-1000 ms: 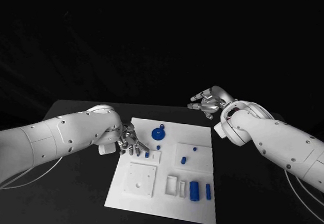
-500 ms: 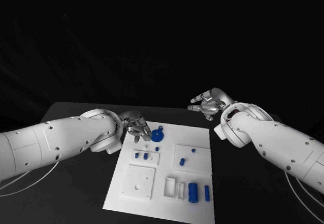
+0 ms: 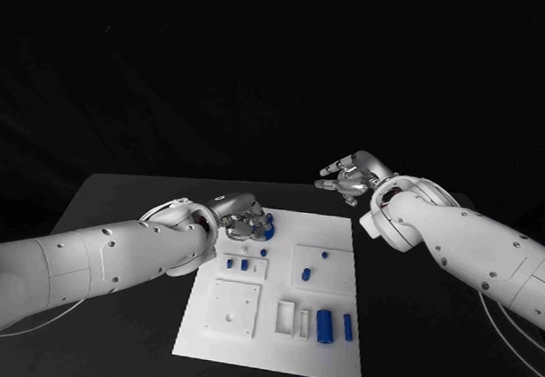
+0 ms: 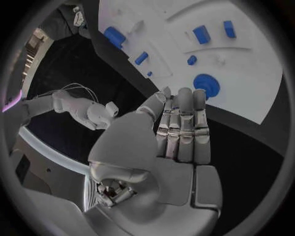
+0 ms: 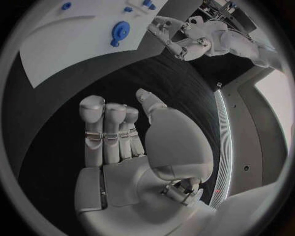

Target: Assemble the parts on the task board

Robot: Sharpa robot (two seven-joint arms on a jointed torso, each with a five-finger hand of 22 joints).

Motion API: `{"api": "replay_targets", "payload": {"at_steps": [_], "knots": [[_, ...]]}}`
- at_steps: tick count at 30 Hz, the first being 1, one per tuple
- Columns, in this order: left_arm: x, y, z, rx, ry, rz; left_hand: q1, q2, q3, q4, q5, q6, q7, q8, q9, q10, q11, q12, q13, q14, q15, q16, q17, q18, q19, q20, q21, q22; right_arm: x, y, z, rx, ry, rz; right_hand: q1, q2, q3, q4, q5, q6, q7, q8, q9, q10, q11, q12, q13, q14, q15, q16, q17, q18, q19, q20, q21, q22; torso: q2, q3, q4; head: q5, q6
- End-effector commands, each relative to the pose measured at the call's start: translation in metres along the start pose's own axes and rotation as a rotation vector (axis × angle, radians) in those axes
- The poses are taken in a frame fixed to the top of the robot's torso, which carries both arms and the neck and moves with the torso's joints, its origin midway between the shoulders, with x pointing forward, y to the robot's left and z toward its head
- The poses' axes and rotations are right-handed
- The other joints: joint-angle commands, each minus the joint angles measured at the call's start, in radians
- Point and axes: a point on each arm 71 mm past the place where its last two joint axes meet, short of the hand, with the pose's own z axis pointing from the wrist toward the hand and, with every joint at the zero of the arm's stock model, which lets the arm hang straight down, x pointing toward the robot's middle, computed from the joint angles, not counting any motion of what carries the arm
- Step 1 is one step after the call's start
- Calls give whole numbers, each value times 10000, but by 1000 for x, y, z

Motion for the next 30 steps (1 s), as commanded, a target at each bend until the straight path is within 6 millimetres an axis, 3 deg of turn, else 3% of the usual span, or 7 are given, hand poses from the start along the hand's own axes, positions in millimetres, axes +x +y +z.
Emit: {"api": "replay_targets", "payload": {"at_steps": [1,9,23,30], "knots": [[4,-4,3,678,-62,883,-17,-87,36,9,-6,-20,9,-10,-27,-69,2,-61,-12,89,-4,136,40,159,125,8,-50,194,1,2,0,-168,14,30,-83,13,37,14,44,42,22,-19,-3,-70,-26,-21,-5,-27,-6,-47,-13,89,265,25,-35,928,6,23,-22,-17,-8],[23,-6,11,691,511,1711,-24,-166,100,1,-57,-38,38,-12,-33,-360,80,-65,-15,88,25,312,33,195,192,29,-21,211,2,2,0,-194,22,45,-81,6,42,15,66,39,22,-19,-3,-73,-27,-27,-10,-27,-7,-48,-15,91,264,24,-51,925,-8,23,5,-49,-7],[34,-3,21,417,786,2242,-19,-308,213,39,-36,-165,69,-14,-41,-710,162,-74,-17,117,47,461,-40,253,217,65,104,214,4,5,0,-246,50,69,-82,-2,47,18,87,37,22,-19,-3,-71,-28,-23,-8,-24,-8,-40,-7,92,267,24,-42,927,-3,34,-4,-73,-8],[41,1,21,221,1112,2249,-83,-329,241,138,-36,-174,64,-13,-41,-671,151,-74,-17,126,54,678,-50,255,262,71,150,208,5,5,0,-257,36,77,-90,-8,58,31,108,34,22,-19,-3,-82,-27,-43,-22,-29,-7,-54,-17,96,268,25,-58,925,-7,17,7,-94,-29]]}}
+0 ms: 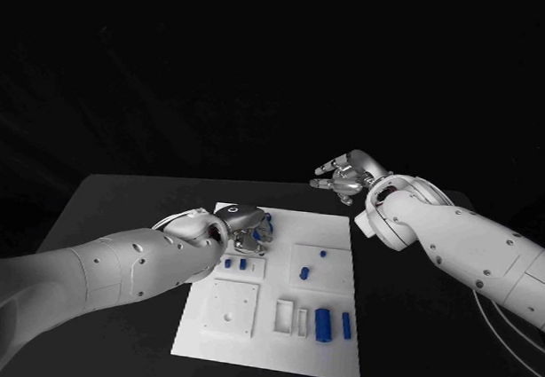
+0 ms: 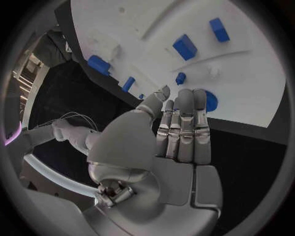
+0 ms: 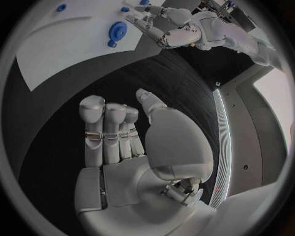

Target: Assemble the parts on the task board

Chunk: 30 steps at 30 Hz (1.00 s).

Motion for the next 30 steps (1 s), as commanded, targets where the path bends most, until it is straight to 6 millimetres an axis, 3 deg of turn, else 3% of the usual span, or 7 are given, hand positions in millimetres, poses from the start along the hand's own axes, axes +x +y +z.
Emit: {"api": "replay_targets", "payload": {"at_steps": [1,7,30], "knots": [[5,-1,1,-29,432,159,-39,-105,5,75,-37,-60,0,-13,-7,-47,-8,-37,-9,35,3,94,-19,105,74,-16,33,211,1,2,0,-139,-15,7,-92,-6,36,9,36,34,23,-19,-2,-78,-24,-47,-9,-29,-8,-54,-13,96,268,25,-58,928,-1,-11,6,-7,-11],[8,2,1,-130,476,174,-50,-109,31,116,8,-72,16,-12,-6,-48,-1,-35,-8,14,10,138,-58,107,80,-14,28,211,1,2,0,-156,-36,16,-92,-6,36,9,36,34,23,-19,-2,-78,-24,-47,-9,-29,-8,-54,-13,96,268,25,-58,928,0,-25,8,-29,-17],[12,8,5,-406,649,229,-70,-86,184,226,39,-73,25,-14,-7,-52,3,-37,-9,41,14,287,-154,140,117,-7,89,222,4,5,2,-226,-25,63,-110,-6,41,22,14,37,22,-21,-3,-86,-24,-81,-41,-26,-8,-80,-32,99,269,26,-95,923,4,-9,2,-67,-54]]}}
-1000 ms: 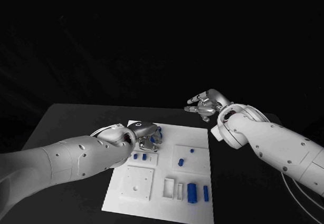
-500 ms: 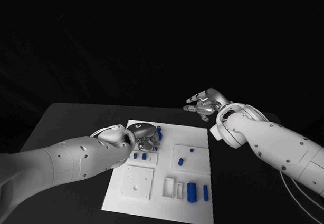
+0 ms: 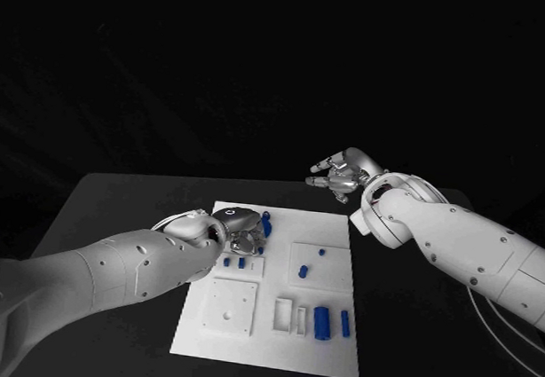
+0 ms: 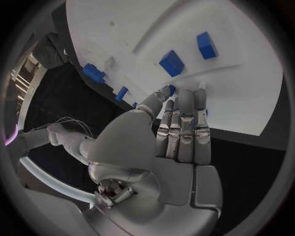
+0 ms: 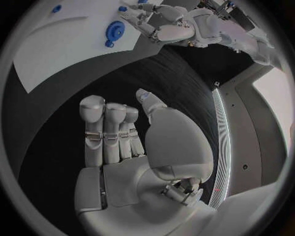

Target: Assemble the parts on the task board

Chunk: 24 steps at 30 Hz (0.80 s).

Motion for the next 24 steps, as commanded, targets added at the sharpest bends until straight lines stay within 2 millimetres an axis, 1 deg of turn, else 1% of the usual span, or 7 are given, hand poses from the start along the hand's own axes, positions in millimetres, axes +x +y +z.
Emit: {"api": "replay_targets", "payload": {"at_steps": [1,6,11,14,20,24], "knots": [[2,-2,1,68,156,32,-27,-56,62,16,38,-33,-13,-12,-8,-49,1,-38,-11,41,10,66,-19,147,46,-11,79,228,1,2,0,-139,-16,8,-110,-6,35,16,14,56,39,-21,-3,-50,11,-35,-8,-26,-8,-29,-8,99,269,25,-19,924,2,-1,3,-15,-17],[4,0,2,2,264,25,-46,-64,76,40,26,-36,-16,-14,-9,-52,0,-37,-10,33,13,89,-33,144,33,-8,93,223,1,2,0,-149,-9,14,-110,-6,35,16,14,56,39,-21,-3,-50,11,-35,-8,-26,-8,-29,-8,99,269,25,-19,924,-5,-2,15,-22,-44],[7,1,2,-27,296,11,-51,-87,83,61,1,-82,-29,-17,-13,-47,-3,-37,-10,35,11,144,-39,141,40,-8,109,219,2,3,0,-152,-8,17,-110,-6,35,16,14,56,39,-21,-3,-50,11,-35,-8,-26,-8,-29,-8,99,269,25,-19,924,5,-9,7,-30,-39],[9,1,2,-21,290,-6,-54,-105,101,88,-8,-208,-48,-16,-21,-35,-11,-38,-11,35,10,194,-50,143,52,-8,125,216,2,3,0,-153,-10,19,-110,-6,35,16,14,56,39,-21,-3,-50,11,-35,-8,-26,-8,-29,-8,99,269,25,-19,924,-5,-14,3,-41,-30],[10,-1,3,0,271,-44,-62,-122,115,113,-23,-349,-51,-20,-31,-63,-5,-38,-10,41,13,213,-67,145,61,-6,126,210,2,3,1,-163,1,25,-110,-6,35,16,14,56,39,-21,-3,-50,11,-35,-8,-26,-8,-29,-8,99,269,25,-19,924,-4,-3,7,-46,-23],[11,-2,4,22,254,-70,-64,-126,131,138,-26,-381,-43,-18,-28,-46,-9,-37,-10,65,9,241,-76,149,78,-6,127,211,3,4,1,-167,6,28,-110,-6,35,16,14,56,39,-21,-3,-50,11,-35,-8,-26,-8,-29,-8,99,269,25,-19,924,-8,-6,10,-56,-20]]}}
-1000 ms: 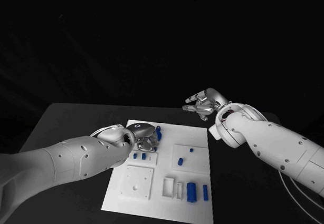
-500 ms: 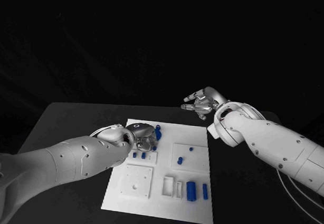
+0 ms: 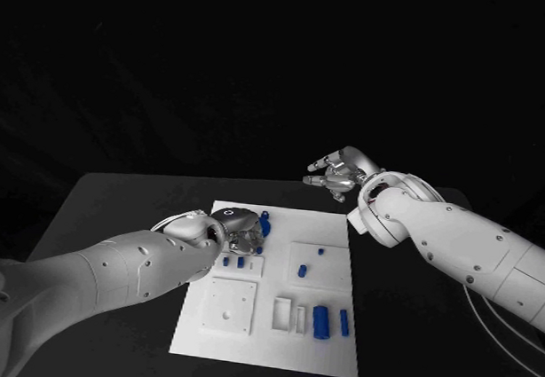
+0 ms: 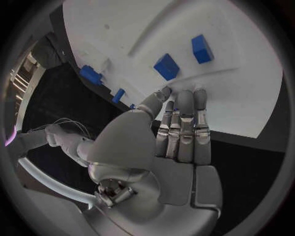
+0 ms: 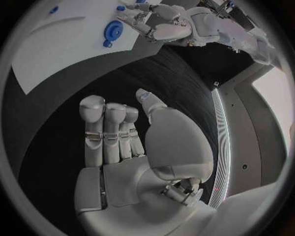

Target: Assemble the parts on the task board

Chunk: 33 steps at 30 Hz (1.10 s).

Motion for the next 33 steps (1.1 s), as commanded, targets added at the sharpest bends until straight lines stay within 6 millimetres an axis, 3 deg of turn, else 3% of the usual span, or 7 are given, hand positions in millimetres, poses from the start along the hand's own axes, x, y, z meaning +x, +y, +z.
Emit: {"api": "replay_targets", "payload": {"at_steps": [1,11,23,33], "knots": [[7,-6,1,199,202,-89,-25,-88,34,42,-26,-57,-5,-18,-4,-45,-8,-37,-11,68,8,68,-9,103,77,-9,-29,178,1,1,0,-114,3,-4,-110,-6,35,16,14,56,39,-21,-3,-52,9,-37,-9,-26,-8,-29,-9,100,270,26,-19,925,-4,3,3,-13,3],[7,-8,2,235,239,-142,-26,-96,56,97,-64,-27,5,-9,1,-32,-22,-35,-10,66,-5,109,-25,93,91,-17,-42,175,1,2,0,-118,14,-2,-110,-6,35,16,14,56,39,-21,-3,-52,9,-37,-9,-26,-8,-29,-9,100,270,26,-19,925,-10,18,4,-18,24],[8,-8,2,260,436,-181,-8,-80,78,130,-106,103,-18,-15,-1,56,-60,-37,-10,80,-39,181,-28,59,100,-51,-35,185,1,2,0,-119,28,-6,-94,2,38,18,13,67,36,-19,-2,-42,8,-8,5,-20,-10,-9,13,102,279,26,-16,929,-5,5,4,-63,18],[11,-5,4,-7,718,-141,93,63,150,145,-119,316,32,-12,0,293,-100,-35,-10,72,-52,318,-10,63,64,-77,129,203,1,2,0,-130,43,0,-94,2,38,18,13,67,36,-19,-2,-42,8,-8,5,-20,-10,-9,13,102,279,26,-16,929,6,-5,-2,-60,-1]]}}
